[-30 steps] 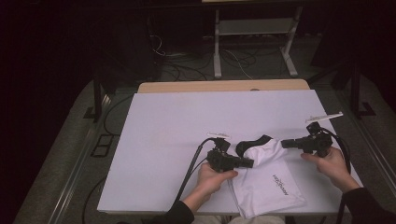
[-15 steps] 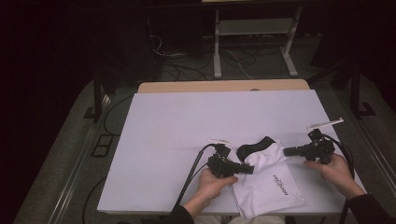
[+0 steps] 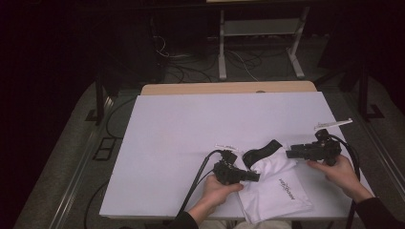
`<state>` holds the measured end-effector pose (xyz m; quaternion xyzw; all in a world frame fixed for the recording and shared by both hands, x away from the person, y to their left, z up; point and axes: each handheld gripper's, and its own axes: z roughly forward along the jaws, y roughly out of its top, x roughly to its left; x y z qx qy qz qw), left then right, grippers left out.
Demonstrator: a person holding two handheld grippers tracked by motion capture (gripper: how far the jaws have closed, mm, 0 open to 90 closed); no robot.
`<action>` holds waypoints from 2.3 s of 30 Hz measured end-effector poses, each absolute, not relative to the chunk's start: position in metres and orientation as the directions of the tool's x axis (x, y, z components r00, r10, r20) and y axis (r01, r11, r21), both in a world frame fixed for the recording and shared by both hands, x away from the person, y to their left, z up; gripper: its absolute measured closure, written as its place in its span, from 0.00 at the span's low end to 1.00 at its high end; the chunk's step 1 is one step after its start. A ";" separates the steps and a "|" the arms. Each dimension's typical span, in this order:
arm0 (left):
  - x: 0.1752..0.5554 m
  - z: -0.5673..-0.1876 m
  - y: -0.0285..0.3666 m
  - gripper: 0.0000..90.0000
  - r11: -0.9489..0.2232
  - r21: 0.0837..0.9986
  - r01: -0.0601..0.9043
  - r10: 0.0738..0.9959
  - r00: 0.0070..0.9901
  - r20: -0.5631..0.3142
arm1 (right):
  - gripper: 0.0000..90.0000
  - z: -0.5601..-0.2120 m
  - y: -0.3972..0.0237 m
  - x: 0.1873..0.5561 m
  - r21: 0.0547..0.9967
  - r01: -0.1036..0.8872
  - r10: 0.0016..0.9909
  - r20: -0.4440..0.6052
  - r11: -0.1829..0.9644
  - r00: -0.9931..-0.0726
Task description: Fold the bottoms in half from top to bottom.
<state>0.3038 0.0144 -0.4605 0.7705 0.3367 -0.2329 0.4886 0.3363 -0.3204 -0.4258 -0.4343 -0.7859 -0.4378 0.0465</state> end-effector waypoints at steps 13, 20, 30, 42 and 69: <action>0.301 -0.461 0.013 0.97 -0.325 0.606 0.725 0.309 0.688 -0.657 | 0.40 -0.424 -0.295 0.363 0.640 0.713 0.631 0.435 0.286 -0.643; 0.300 -0.460 0.013 0.97 -0.339 0.623 0.705 0.318 0.709 -0.629 | 0.41 -0.431 -0.286 0.383 0.611 0.736 0.652 0.435 0.292 -0.620; 0.300 -0.460 0.013 0.97 -0.341 0.626 0.702 0.319 0.712 -0.625 | 0.44 -0.443 -0.287 0.393 0.579 0.760 0.643 0.468 0.295 -0.606; 0.301 -0.459 0.013 0.97 -0.333 0.627 0.704 0.321 0.710 -0.626 | 0.70 -0.438 -0.279 0.393 0.608 0.722 0.642 0.417 0.329 -0.643; 0.298 -0.441 0.019 0.73 -0.372 0.677 0.636 0.385 0.769 -0.510 | 0.90 -0.415 -0.287 0.378 0.692 0.669 0.594 0.426 0.272 -0.683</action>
